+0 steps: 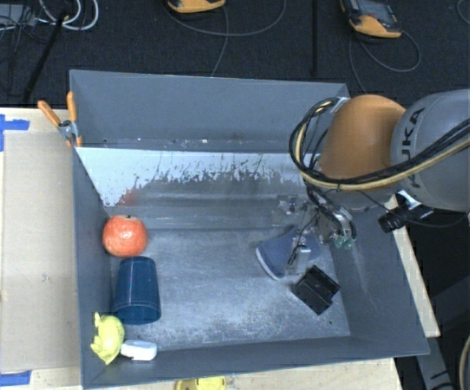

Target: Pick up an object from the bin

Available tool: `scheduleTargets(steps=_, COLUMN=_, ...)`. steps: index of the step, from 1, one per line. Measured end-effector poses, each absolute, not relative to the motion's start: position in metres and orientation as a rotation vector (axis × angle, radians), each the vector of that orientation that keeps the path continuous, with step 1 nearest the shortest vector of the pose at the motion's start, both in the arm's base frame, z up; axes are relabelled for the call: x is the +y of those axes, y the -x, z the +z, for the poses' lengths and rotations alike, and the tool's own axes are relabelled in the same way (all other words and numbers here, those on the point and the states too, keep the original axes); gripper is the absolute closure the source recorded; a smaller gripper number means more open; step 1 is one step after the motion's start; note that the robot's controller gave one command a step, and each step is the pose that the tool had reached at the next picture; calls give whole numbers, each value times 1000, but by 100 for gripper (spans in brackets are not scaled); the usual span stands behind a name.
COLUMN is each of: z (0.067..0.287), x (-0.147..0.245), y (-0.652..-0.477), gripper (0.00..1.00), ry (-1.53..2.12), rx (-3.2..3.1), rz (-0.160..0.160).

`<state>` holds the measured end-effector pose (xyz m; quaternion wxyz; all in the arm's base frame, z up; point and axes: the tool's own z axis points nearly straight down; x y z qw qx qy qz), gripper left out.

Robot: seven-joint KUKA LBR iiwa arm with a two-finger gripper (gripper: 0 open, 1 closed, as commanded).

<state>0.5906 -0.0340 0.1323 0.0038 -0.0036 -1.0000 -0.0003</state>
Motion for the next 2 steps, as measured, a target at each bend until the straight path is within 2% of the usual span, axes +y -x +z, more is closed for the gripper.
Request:
scheduleTargets(steps=1, z=137, x=-34, y=-592, gripper=0, ry=10, rx=-3141, rz=0)
scheduleTargets(steps=2, z=110, x=-46, y=-571, gripper=0, ry=101, rx=-3144, rz=-2)
